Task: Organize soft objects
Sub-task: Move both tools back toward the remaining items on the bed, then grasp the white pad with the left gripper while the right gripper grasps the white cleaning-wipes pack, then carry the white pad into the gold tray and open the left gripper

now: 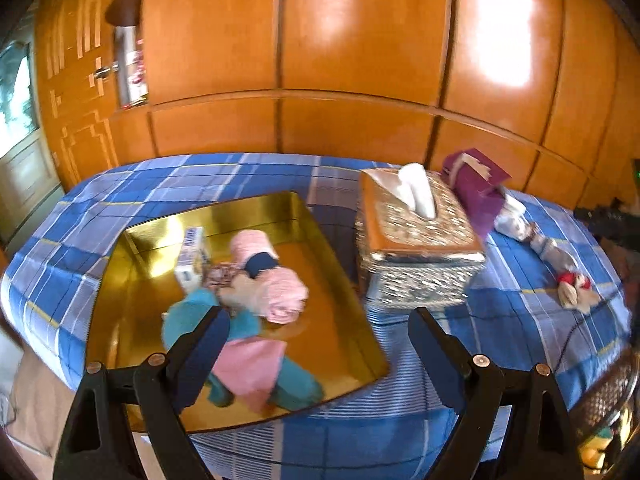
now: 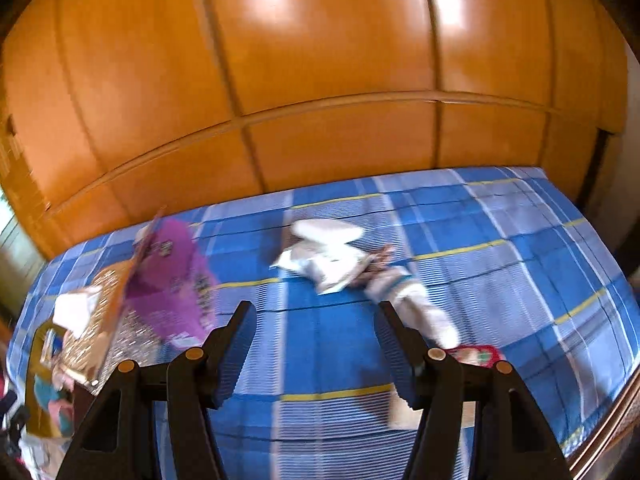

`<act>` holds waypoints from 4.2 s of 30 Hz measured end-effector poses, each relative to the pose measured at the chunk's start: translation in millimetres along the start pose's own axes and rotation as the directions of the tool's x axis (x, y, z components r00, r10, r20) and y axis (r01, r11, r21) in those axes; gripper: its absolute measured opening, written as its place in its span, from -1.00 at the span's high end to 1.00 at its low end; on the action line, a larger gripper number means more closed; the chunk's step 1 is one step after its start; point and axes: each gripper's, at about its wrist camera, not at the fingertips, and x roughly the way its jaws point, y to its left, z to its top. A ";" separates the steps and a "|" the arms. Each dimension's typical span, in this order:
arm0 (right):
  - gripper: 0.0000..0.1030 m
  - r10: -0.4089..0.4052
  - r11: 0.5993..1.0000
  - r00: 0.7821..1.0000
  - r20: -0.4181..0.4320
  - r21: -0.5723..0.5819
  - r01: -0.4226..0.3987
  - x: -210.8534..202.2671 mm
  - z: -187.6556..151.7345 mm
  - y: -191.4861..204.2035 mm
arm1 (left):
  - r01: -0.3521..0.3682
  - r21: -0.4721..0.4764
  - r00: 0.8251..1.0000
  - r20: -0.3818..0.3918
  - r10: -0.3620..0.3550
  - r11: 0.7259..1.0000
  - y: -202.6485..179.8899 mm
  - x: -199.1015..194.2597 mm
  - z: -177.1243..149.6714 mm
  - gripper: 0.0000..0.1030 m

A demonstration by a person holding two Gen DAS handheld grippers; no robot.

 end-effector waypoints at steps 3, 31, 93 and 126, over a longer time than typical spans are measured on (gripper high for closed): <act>-0.20 -0.032 0.999 0.999 0.006 0.032 0.031 4.8 3.8 -17.5 | 0.018 0.040 1.000 -0.008 -0.018 0.999 -14.3 1.0 0.4 -0.77; -0.20 -0.084 0.854 0.994 -0.066 0.509 0.106 47.8 0.0 -152.6 | 0.343 0.401 0.939 -0.184 -0.292 0.850 -192.3 28.7 19.5 -0.57; -0.20 0.112 0.989 0.952 -0.284 -0.060 -0.134 113.2 35.4 -48.8 | 0.295 0.217 0.909 -0.365 -0.203 0.931 -358.4 255.5 225.0 -0.11; -0.06 0.019 0.950 0.892 -0.451 -0.269 -0.156 190.3 -5.9 59.5 | -0.049 -0.314 0.983 -0.181 -0.010 0.948 20.3 162.4 237.3 -0.12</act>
